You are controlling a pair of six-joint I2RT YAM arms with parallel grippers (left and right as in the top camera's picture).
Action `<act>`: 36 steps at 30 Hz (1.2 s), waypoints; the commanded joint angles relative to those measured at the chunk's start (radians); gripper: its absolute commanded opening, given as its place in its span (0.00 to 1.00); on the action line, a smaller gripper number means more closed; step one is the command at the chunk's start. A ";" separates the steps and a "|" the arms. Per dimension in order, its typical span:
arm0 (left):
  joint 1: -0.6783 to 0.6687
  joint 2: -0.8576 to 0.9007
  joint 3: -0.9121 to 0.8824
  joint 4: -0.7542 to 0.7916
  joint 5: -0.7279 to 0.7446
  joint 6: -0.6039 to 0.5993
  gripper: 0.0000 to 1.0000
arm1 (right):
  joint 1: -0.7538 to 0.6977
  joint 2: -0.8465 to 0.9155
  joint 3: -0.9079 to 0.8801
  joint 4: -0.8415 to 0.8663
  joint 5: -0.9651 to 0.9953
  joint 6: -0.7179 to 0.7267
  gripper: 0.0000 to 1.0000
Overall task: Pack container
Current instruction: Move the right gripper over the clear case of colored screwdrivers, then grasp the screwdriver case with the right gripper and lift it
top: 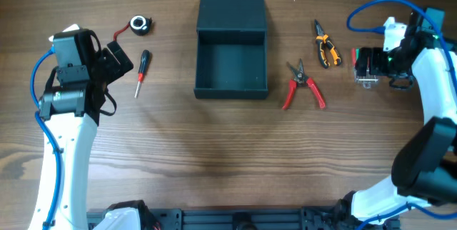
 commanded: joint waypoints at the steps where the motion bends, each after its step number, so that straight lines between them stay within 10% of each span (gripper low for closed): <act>1: 0.005 0.006 0.023 0.000 0.012 0.019 1.00 | 0.001 0.060 0.013 0.037 0.053 -0.102 1.00; 13: 0.005 0.006 0.023 0.000 0.012 0.019 1.00 | 0.002 0.325 0.328 -0.039 0.075 -0.098 1.00; 36: 0.005 0.006 0.023 0.000 0.013 0.019 1.00 | 0.006 0.368 0.317 -0.069 -0.004 0.068 0.95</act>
